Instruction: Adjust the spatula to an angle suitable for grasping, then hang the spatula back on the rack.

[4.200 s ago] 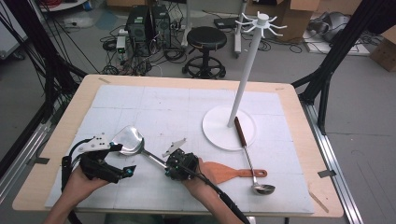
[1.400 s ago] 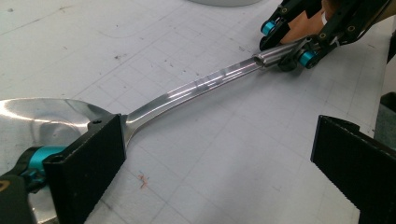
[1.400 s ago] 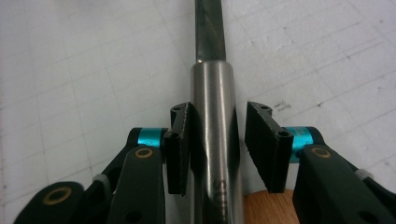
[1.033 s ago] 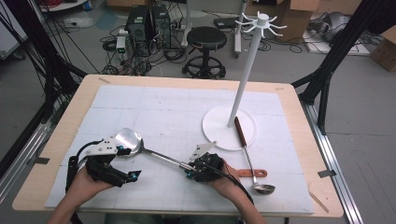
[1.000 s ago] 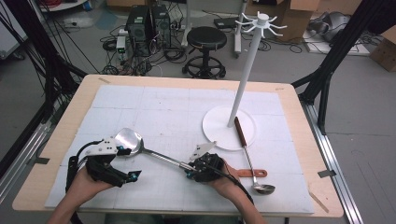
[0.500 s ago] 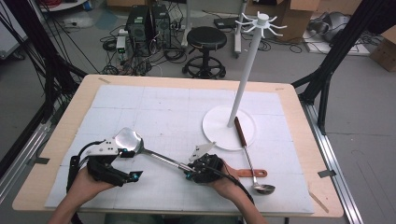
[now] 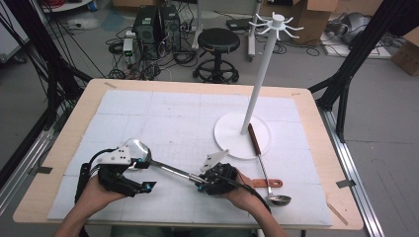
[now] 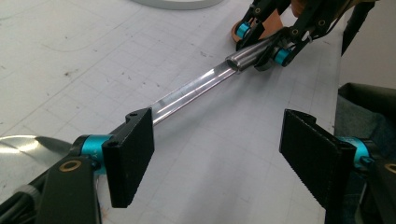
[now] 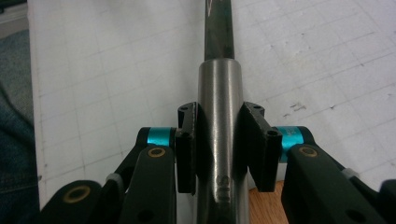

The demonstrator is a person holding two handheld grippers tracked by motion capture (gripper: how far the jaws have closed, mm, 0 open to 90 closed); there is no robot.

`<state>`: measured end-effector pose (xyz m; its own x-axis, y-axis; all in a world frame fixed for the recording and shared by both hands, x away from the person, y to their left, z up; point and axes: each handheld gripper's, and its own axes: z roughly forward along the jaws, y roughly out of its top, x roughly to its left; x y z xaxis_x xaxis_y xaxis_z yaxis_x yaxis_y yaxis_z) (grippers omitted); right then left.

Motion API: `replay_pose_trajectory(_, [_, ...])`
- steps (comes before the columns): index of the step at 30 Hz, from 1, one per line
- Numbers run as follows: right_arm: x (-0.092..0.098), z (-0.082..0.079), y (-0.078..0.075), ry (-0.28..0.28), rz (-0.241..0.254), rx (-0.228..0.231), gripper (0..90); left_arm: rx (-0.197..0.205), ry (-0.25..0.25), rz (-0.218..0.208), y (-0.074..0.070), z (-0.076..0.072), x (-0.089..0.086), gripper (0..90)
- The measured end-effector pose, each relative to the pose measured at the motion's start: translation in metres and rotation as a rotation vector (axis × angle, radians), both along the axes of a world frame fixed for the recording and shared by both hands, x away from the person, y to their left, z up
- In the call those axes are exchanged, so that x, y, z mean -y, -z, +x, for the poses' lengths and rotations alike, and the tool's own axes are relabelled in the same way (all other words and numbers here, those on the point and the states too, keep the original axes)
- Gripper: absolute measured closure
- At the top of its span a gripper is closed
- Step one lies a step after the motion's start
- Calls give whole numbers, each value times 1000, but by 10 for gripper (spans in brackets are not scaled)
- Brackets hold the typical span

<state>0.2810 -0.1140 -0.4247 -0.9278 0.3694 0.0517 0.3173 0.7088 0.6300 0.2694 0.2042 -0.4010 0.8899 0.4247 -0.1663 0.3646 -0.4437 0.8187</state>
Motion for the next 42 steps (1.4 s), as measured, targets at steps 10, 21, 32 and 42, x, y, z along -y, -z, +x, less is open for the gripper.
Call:
replay_pose_trajectory(10, [5,-1,-10,-36,-5,-13,681,-6,60,14,0,7,18,302])
replay_pose_trajectory(21, [5,3,-25,-68,-17,-20,681,-24,81,-8,4,17,25,338])
replay_pose_trajectory(32, [5,4,-29,-77,-30,-31,681,-24,100,-5,4,19,28,385])
replay_pose_trajectory(42, [3,5,-38,-86,-34,-21,684,-22,114,18,6,23,37,358])
